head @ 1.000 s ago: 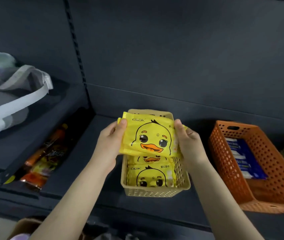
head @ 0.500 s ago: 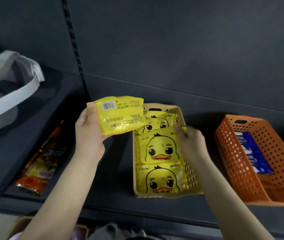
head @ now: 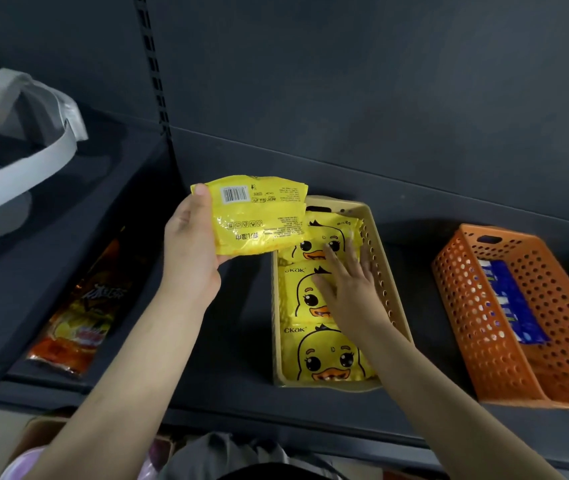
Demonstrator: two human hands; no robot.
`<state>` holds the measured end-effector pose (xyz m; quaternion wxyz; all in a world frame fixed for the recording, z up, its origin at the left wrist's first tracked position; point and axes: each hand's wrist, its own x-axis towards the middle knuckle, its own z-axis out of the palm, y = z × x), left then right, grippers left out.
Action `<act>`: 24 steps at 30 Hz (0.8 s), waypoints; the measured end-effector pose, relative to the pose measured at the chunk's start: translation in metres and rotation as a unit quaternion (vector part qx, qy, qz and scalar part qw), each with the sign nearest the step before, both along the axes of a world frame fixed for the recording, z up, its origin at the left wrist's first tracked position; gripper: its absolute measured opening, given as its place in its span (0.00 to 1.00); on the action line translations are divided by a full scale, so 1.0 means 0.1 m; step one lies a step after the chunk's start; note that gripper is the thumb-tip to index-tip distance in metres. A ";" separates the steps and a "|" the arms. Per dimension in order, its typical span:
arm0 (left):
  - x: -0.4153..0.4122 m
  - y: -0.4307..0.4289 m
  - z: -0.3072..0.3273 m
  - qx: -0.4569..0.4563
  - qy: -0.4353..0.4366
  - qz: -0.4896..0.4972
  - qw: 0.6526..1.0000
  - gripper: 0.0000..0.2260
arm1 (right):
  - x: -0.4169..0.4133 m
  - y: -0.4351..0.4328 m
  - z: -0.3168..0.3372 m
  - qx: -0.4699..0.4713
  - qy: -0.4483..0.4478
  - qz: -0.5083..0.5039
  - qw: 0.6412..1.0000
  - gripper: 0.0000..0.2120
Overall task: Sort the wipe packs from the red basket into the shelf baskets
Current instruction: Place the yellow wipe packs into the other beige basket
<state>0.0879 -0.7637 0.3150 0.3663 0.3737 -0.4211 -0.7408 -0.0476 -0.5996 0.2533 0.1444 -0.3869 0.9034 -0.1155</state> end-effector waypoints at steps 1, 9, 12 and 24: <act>-0.01 0.01 -0.01 0.000 0.000 -0.002 1.000 0.12 | -0.01 -0.01 -0.03 0.018 0.011 0.006 1.000 0.30; -0.02 0.03 -0.09 0.016 -0.014 -0.009 1.000 0.13 | -0.03 -0.09 -0.11 0.058 0.022 -0.005 0.998 0.29; 0.00 0.04 -0.09 0.027 -0.013 -0.011 0.999 0.12 | -0.05 -0.10 -0.09 0.032 -0.007 -0.011 0.999 0.30; -0.04 0.24 0.09 -0.023 -0.033 -0.102 0.994 0.15 | -0.10 0.03 0.66 -0.317 -0.561 -0.223 0.731 0.28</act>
